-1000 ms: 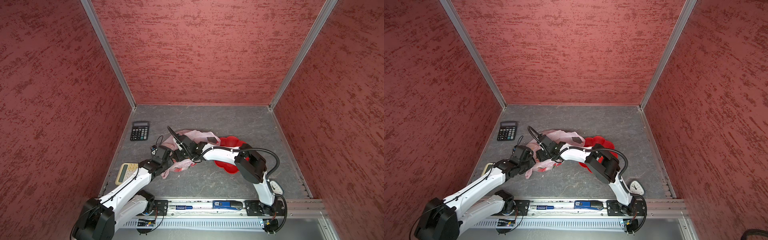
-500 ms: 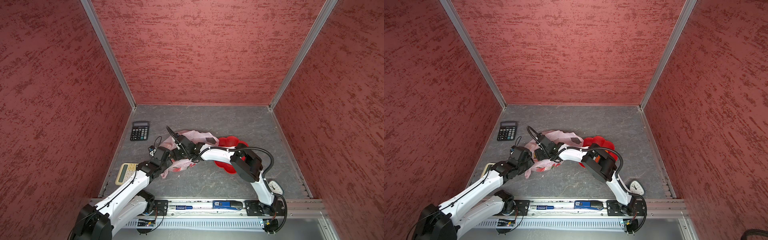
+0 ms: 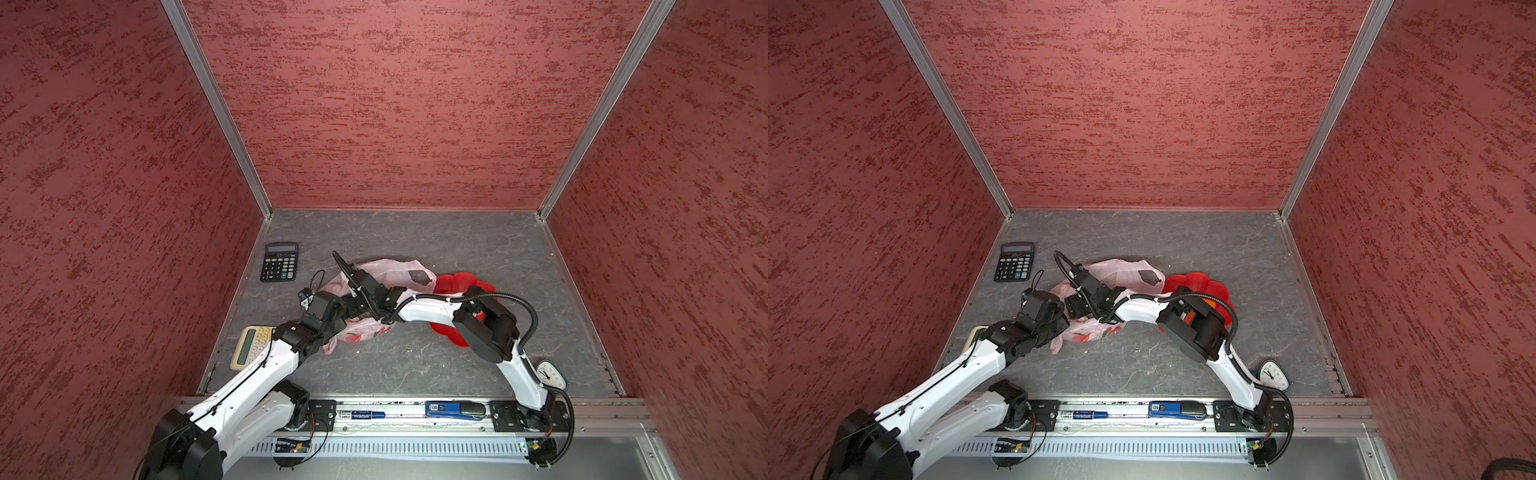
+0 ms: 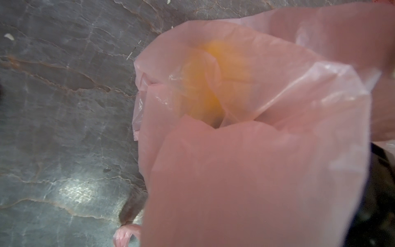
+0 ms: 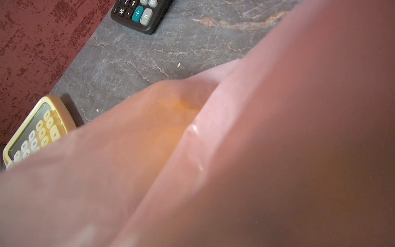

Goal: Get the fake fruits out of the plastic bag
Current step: 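Reach the right gripper back into the bag toward the yellow fruits, then close the right gripper on the yellow pepper inside the bag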

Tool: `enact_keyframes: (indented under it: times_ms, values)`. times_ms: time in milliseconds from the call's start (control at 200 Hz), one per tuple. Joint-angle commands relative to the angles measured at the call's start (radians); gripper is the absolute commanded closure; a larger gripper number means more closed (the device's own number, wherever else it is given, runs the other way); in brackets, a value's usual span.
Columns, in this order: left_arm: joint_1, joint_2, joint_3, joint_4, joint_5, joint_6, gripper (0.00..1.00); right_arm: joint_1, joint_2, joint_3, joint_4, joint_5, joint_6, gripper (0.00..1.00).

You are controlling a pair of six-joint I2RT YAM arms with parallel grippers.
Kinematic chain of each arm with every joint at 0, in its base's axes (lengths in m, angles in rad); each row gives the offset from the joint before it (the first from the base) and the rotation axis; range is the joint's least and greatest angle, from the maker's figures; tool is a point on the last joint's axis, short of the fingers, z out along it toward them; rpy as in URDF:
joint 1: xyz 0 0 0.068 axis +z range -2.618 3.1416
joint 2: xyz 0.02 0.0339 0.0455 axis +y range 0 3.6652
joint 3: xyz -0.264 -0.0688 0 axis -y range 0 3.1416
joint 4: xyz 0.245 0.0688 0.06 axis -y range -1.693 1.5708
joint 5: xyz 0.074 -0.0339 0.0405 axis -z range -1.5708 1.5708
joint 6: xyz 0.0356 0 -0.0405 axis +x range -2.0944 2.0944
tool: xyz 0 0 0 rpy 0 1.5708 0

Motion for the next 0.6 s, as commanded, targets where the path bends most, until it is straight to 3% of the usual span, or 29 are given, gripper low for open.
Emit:
enact_keyframes:
  times_ms: [0, 140, 596]
  values:
    - [-0.008, -0.004, 0.017, -0.003, -0.011, 0.018, 1.0, -0.017, 0.031, 0.041, 0.062, 0.027, 0.021, 0.27]
    - [-0.009, -0.002, 0.017, -0.003, -0.013, 0.019, 1.0, -0.03, 0.053, 0.055, 0.068, 0.029, 0.029, 0.3]
    - [-0.007, 0.023, 0.028, 0.001, -0.029, 0.026, 1.0, -0.046, 0.025, 0.008, 0.096, 0.029, 0.032, 0.6]
